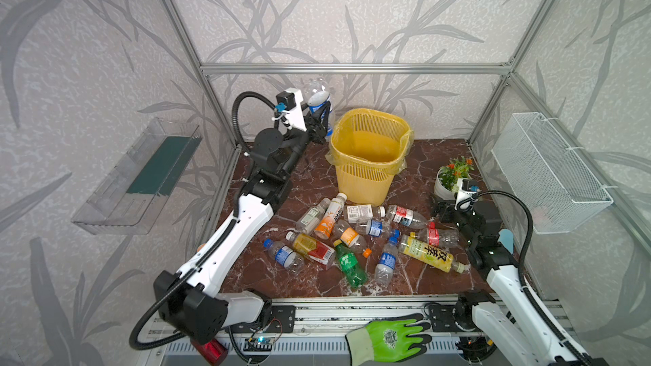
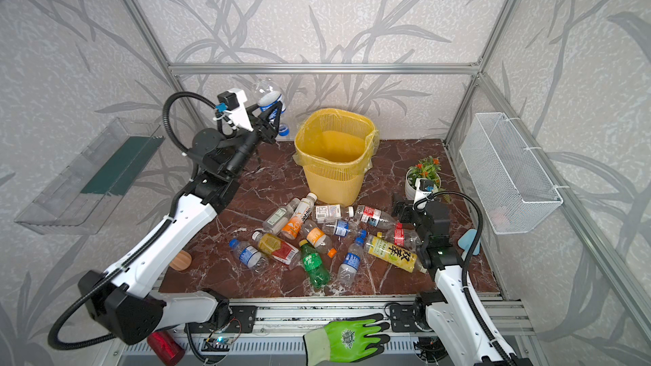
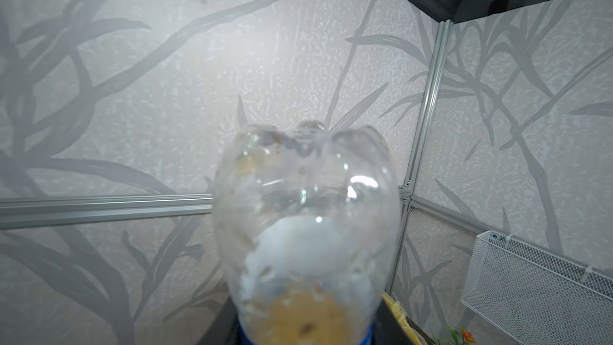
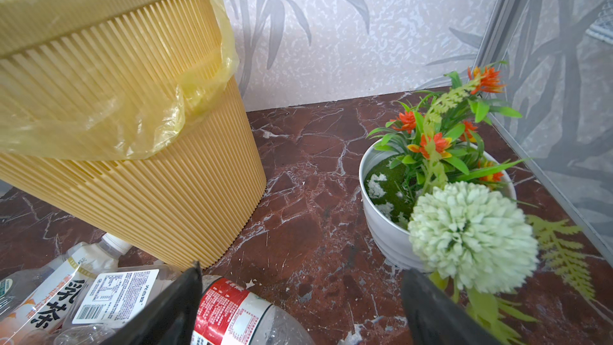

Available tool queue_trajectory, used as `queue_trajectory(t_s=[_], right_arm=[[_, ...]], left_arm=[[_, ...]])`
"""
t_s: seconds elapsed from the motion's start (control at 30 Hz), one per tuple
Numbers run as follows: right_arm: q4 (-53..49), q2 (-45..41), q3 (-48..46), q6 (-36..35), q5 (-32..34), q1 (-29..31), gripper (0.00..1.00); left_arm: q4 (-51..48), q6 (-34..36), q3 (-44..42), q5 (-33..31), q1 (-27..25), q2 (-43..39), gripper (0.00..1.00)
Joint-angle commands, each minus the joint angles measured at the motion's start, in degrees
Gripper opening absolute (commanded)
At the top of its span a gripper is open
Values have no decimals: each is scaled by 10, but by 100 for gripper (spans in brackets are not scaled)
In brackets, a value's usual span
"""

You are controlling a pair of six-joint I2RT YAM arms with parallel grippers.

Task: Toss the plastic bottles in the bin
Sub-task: 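Lift the Pepsi bottle with the left gripper and carry it over the bin, then open the left gripper to drop the Pepsi bottle into the bin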

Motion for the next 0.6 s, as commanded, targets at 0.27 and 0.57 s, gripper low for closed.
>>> queue_trajectory(t_s=[0.27,0.57], right_arm=[[-87,-10,45,14,-26,3,88],[-126,-25,39,17,-9,4,89]], left_arm=[[-366,-7,371,45,-36,238,99],[-203,36,161,22,-78,87,99]])
